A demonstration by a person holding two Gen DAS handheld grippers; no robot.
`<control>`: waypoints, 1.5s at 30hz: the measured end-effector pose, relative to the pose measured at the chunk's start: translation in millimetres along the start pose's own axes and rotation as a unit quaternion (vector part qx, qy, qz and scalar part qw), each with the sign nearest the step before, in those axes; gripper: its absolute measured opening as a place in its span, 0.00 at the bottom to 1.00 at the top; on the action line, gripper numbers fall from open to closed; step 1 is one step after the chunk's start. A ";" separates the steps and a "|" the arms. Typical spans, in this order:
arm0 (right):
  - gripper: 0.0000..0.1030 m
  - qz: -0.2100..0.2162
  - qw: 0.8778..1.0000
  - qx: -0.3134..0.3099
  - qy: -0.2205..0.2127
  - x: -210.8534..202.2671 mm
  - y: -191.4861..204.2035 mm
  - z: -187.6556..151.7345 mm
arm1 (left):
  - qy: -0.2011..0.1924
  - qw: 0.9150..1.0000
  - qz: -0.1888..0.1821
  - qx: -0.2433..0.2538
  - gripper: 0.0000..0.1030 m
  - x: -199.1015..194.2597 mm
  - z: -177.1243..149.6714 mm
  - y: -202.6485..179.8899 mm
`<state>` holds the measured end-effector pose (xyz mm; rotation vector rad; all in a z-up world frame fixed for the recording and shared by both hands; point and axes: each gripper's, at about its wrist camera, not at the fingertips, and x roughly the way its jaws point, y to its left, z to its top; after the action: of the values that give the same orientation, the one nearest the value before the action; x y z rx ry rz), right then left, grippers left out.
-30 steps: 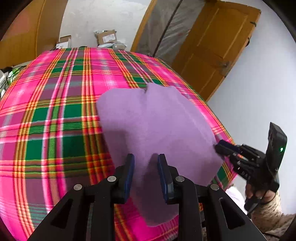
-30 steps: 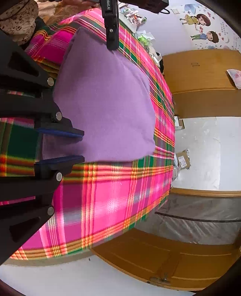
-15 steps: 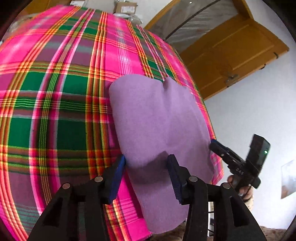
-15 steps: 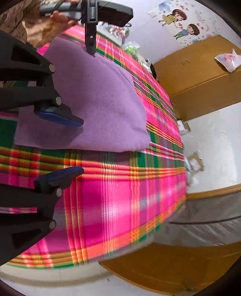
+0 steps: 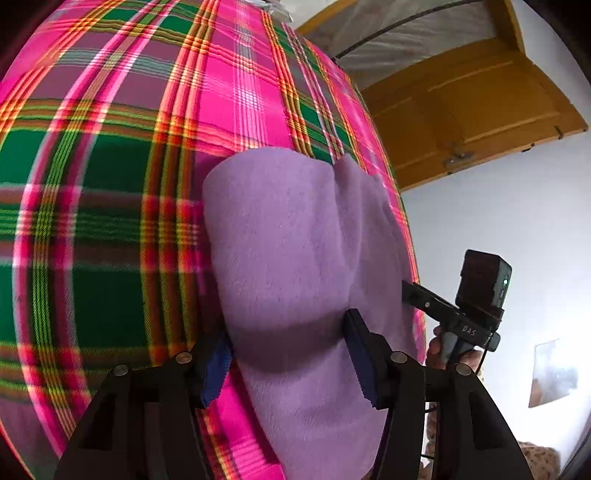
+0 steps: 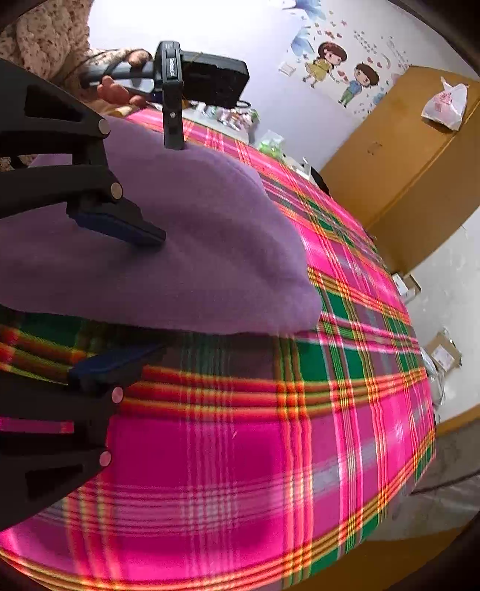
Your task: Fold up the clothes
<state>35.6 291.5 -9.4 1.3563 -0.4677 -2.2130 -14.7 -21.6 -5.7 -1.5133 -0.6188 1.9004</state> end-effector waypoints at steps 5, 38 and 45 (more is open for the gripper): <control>0.54 0.032 0.999 -0.015 0.006 9.4 3.4 4.8 | 0.004 1.000 -0.009 0.000 0.58 5.2 5.5 -1.2; 0.22 0.014 0.997 -0.051 -0.056 17.0 80.4 50.5 | -0.071 0.997 0.013 0.004 0.40 -41.5 53.5 6.3; 0.22 0.028 0.998 -0.037 -0.042 58.2 98.8 90.2 | -0.093 0.994 0.056 -0.005 0.40 -66.1 88.1 31.4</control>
<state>-44.1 180.0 40.7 1.2014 -0.4437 -2.2254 -96.3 -89.2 37.8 -1.4130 -0.6378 2.1449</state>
